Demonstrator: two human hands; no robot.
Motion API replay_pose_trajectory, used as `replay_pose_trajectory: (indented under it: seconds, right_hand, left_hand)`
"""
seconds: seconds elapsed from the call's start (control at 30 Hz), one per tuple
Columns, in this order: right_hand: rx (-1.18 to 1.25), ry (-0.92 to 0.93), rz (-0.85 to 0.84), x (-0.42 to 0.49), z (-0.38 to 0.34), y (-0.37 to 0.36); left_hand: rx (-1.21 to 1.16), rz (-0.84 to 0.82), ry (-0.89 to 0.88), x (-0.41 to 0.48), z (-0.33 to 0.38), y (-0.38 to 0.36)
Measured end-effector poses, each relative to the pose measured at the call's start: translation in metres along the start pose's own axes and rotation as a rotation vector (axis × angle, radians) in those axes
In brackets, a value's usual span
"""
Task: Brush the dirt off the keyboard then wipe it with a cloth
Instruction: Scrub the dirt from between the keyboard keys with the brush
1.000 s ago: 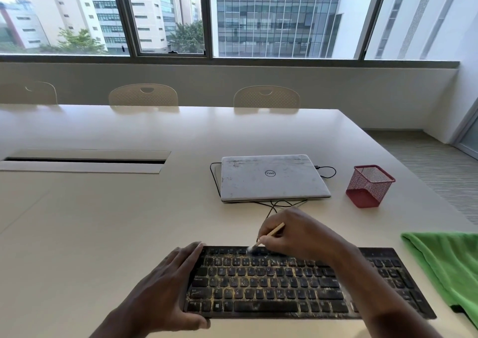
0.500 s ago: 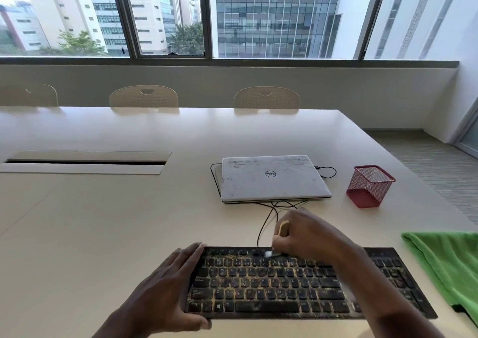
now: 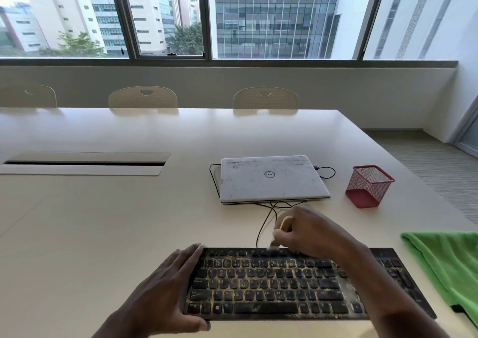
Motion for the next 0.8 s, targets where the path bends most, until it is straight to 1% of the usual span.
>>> replay_pose_trajectory:
  seconds: [0.13,0.23,0.3,0.4,0.47,0.6,0.73,0.8]
  right_hand:
    - [0.007,-0.005,-0.035,0.000,-0.003,-0.001]
    - [0.032,0.031,0.031,0.002,-0.012,0.004]
    - [-0.003,0.024,0.062,0.002,-0.017,0.006]
    - [-0.089,0.006,-0.033,0.006,-0.018,-0.006]
    - [-0.087,0.002,-0.077,0.006,-0.018,-0.010]
    - [-0.064,-0.014,-0.022,0.003,-0.016,0.000]
    - [-0.059,0.004,-0.117,0.006,-0.019,-0.012]
    - [-0.046,-0.007,-0.074,0.006,-0.016,-0.008]
  left_hand:
    - [-0.022,0.000,0.002,-0.001,0.002,0.002]
    - [-0.015,0.000,-0.005,0.000,0.003,0.003]
    - [-0.015,-0.001,0.004,0.000,0.002,0.002]
    - [-0.018,0.002,0.013,-0.002,0.001,0.000]
    - [-0.019,0.013,0.012,-0.002,0.001,0.001]
    - [-0.015,0.010,0.009,-0.001,0.001,0.002]
    - [-0.020,0.012,0.005,-0.002,0.003,0.004]
    - [-0.019,0.006,0.004,-0.002,0.005,0.005]
Point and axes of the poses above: each hand's wrist, its own x-axis towards the middle knuckle, its own y-axis out of the back of the hand, z = x × y, the point moved 10 cm from there along x, towards the middle knuckle, and after that the axes turned 13 degrees about -z, right-handed, at the moved point
